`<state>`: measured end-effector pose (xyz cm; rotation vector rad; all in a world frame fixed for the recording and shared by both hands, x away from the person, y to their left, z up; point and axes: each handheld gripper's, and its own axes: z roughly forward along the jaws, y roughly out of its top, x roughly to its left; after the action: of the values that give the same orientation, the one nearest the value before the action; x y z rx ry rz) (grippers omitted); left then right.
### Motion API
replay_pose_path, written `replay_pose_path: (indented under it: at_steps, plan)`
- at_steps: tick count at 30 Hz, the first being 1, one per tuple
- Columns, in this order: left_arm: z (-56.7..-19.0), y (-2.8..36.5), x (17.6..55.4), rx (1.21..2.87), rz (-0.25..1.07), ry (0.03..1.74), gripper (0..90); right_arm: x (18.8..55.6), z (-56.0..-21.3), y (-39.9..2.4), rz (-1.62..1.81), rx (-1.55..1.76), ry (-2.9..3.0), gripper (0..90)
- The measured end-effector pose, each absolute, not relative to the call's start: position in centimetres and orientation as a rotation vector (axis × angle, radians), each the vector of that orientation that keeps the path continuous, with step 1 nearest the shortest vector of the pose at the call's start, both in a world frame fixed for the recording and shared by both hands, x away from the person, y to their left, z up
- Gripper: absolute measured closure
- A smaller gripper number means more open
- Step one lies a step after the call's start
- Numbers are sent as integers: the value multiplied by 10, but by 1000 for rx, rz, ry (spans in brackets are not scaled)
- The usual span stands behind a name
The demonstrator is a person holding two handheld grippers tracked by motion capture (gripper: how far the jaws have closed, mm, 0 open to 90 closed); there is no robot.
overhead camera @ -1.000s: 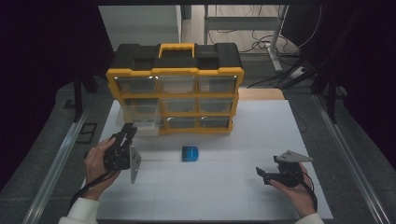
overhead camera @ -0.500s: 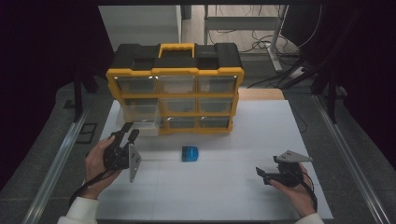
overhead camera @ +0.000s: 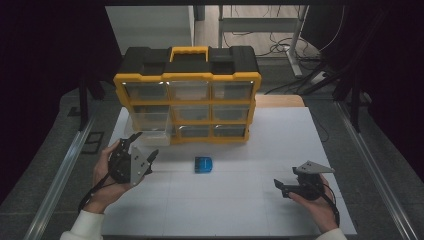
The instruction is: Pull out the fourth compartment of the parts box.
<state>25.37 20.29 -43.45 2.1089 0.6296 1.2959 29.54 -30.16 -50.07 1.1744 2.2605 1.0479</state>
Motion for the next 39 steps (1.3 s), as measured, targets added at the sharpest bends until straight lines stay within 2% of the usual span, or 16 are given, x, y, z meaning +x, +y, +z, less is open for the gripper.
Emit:
replay_pose_path:
  at_steps: [13, 19, 27, 33, 39]
  plan:
    - [-426, 212, 250, 2033, 937, 760, 142, 300, -501, -298, 1053, 1173, 2262, 148]
    - [-423, 215, 254, 2009, 787, 800, 119, 299, -500, -298, 1054, 1182, 2254, 148]
    - [-423, 216, 258, 1965, 522, 819, 92, 300, -499, -298, 1052, 1184, 2252, 147]
    - [-423, 212, 259, 1948, 420, 825, 98, 301, -499, -298, 1061, 1182, 2252, 149]
    - [-424, 206, 259, 1975, 385, 821, 106, 301, -499, -298, 1068, 1178, 2252, 149]
